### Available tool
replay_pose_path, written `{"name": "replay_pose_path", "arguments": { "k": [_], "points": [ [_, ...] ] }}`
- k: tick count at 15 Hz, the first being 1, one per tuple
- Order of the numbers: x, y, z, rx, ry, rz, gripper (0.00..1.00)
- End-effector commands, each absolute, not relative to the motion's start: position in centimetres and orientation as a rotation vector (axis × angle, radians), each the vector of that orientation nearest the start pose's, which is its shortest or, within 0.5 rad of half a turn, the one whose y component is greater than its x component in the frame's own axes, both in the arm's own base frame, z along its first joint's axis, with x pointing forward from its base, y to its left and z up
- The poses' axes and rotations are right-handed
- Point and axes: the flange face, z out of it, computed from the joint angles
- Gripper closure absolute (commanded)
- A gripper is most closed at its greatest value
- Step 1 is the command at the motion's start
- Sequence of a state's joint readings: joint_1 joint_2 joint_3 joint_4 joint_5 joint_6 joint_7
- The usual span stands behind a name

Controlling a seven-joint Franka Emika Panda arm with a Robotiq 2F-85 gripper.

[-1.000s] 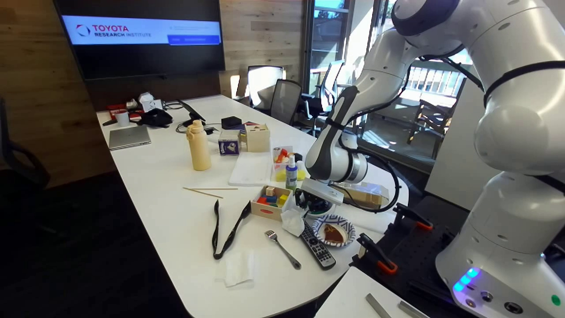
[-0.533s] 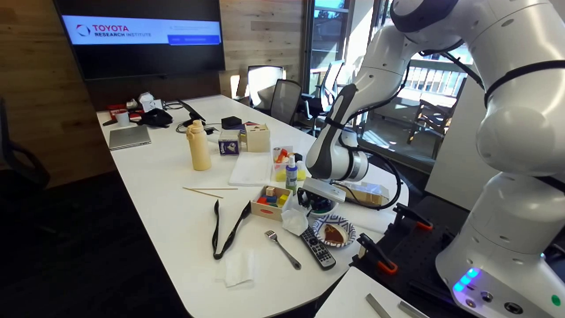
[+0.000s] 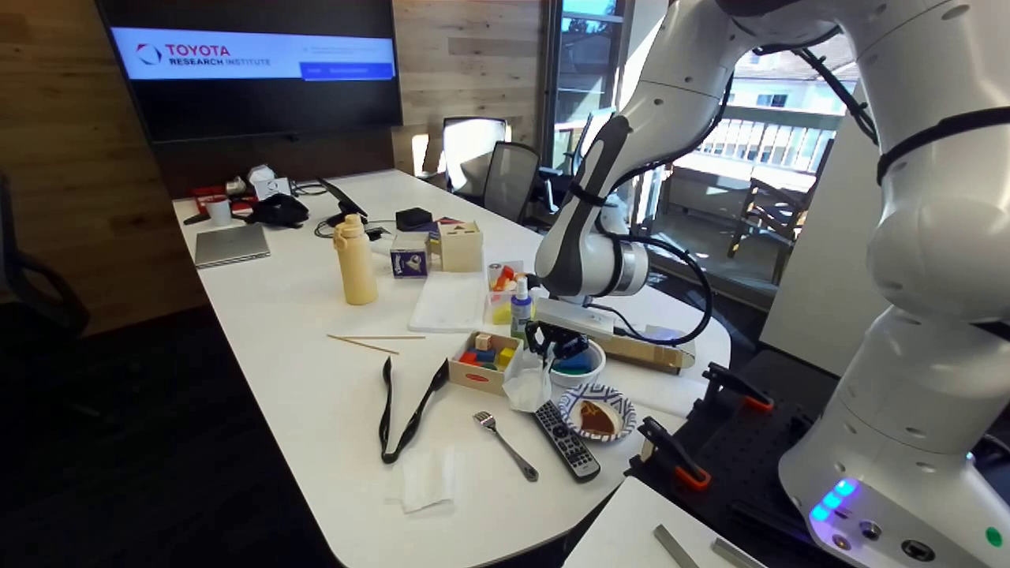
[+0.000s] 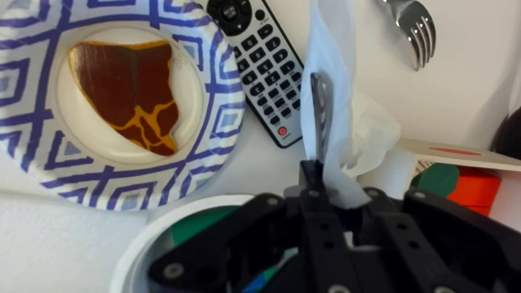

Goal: Pick up the spoon, use it to stir the blocks in the white bowl then place the spoon back

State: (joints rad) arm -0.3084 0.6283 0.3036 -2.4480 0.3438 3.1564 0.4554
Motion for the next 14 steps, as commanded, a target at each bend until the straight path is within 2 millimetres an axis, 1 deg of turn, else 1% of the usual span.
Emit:
{"name": "replay_pose_path", "arguments": {
  "k": [1, 3, 6, 9, 12, 13, 14],
  "points": [
    [46.0, -0.3, 9.3, -2.681, 1.19, -0.11, 0.98],
    [46.3, 0.0, 9.5, -2.657, 1.181, -0.149, 0.98],
    [46.3, 0.1, 9.2, -2.576, 1.191, -0.195, 0.98],
    [45.5, -0.5, 8.7, -2.467, 1.216, -0.249, 0.98],
    [44.1, -1.8, 7.4, -2.38, 1.228, -0.291, 0.98],
    [45.2, -3.5, 7.9, -2.378, 1.226, -0.274, 0.98],
    [44.7, -4.0, 7.2, -2.366, 1.224, -0.267, 0.98]
  ]
}}
